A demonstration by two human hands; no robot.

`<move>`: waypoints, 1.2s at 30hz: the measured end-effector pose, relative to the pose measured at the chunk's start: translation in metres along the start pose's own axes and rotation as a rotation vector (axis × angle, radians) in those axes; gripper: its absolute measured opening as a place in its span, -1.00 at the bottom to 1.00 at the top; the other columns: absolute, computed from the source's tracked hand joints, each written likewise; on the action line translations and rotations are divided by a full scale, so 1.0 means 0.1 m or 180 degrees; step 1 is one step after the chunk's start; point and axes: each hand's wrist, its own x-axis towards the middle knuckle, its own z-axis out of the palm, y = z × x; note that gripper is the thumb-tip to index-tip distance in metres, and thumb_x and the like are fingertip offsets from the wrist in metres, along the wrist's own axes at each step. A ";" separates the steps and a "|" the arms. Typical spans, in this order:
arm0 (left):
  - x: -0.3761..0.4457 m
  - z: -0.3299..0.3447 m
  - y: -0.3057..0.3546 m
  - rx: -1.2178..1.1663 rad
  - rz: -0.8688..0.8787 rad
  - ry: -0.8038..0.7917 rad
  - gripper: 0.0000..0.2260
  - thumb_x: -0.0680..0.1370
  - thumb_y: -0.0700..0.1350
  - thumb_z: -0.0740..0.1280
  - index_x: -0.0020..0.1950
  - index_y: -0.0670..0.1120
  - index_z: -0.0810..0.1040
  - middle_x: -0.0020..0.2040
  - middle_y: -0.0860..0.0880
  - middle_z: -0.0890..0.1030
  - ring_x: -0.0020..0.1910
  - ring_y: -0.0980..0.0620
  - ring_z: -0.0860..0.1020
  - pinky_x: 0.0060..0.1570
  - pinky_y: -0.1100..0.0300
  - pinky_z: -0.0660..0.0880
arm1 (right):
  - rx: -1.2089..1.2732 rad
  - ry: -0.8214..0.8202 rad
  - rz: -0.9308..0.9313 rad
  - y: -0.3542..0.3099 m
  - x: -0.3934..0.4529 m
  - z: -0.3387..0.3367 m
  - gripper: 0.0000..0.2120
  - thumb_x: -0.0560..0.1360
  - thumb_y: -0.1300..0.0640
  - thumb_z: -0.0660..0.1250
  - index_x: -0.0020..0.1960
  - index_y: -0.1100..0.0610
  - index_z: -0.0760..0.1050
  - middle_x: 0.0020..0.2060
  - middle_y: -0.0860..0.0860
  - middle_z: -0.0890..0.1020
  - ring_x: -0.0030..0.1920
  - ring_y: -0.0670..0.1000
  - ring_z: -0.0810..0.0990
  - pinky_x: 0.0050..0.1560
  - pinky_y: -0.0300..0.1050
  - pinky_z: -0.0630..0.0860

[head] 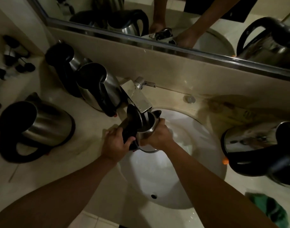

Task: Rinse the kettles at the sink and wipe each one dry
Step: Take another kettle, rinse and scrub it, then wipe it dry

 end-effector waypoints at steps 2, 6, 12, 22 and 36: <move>0.00 0.00 0.00 0.0055 0.0006 0.0019 -0.46 0.44 0.28 0.23 0.05 -0.18 0.56 -0.12 -0.17 0.63 -0.08 -0.19 0.58 0.03 -0.02 0.43 | 0.0055 -0.0009 0.0000 -0.01 0.00 0.00 0.21 -0.04 -0.14 0.75 0.42 0.00 0.12 0.28 0.04 0.47 0.32 0.18 0.50 0.28 0.06 0.55; 0.00 0.00 0.01 0.0040 -0.0015 0.0069 -0.47 0.43 0.26 0.26 0.05 -0.20 0.57 -0.12 -0.20 0.63 -0.08 -0.21 0.58 0.02 -0.05 0.47 | 0.0056 -0.0045 -0.0005 -0.05 -0.03 -0.04 0.23 -0.08 -0.14 0.74 0.40 0.00 0.11 0.28 0.05 0.46 0.33 0.18 0.49 0.33 0.11 0.53; -0.01 0.01 -0.01 0.0005 -0.0086 0.0052 -0.41 0.43 0.27 0.26 0.12 -0.23 0.57 -0.08 -0.25 0.63 -0.04 -0.25 0.58 0.04 -0.09 0.50 | 0.0016 -0.0096 0.0014 -0.07 -0.04 -0.07 0.22 -0.10 -0.18 0.71 0.38 0.01 0.12 0.27 0.06 0.47 0.32 0.19 0.51 0.31 0.15 0.55; 0.03 0.04 -0.03 0.0160 0.0038 0.0047 -0.44 0.45 0.24 0.27 0.07 -0.26 0.56 -0.14 -0.25 0.63 -0.09 -0.24 0.59 0.05 -0.01 0.35 | 0.0018 -0.0178 -0.0028 -0.13 -0.01 -0.11 0.27 -0.20 -0.24 0.60 0.38 -0.01 0.09 0.28 0.07 0.46 0.31 0.18 0.50 0.29 0.15 0.55; 0.04 0.02 0.00 0.0251 0.0194 0.0105 -0.50 0.44 0.20 0.30 0.04 -0.23 0.57 -0.18 -0.22 0.64 -0.16 -0.21 0.60 -0.02 0.05 0.27 | 0.0100 -0.0118 -0.0074 -0.12 -0.02 -0.11 0.29 -0.27 -0.31 0.52 0.37 -0.03 0.09 0.29 0.07 0.45 0.31 0.16 0.49 0.28 0.15 0.56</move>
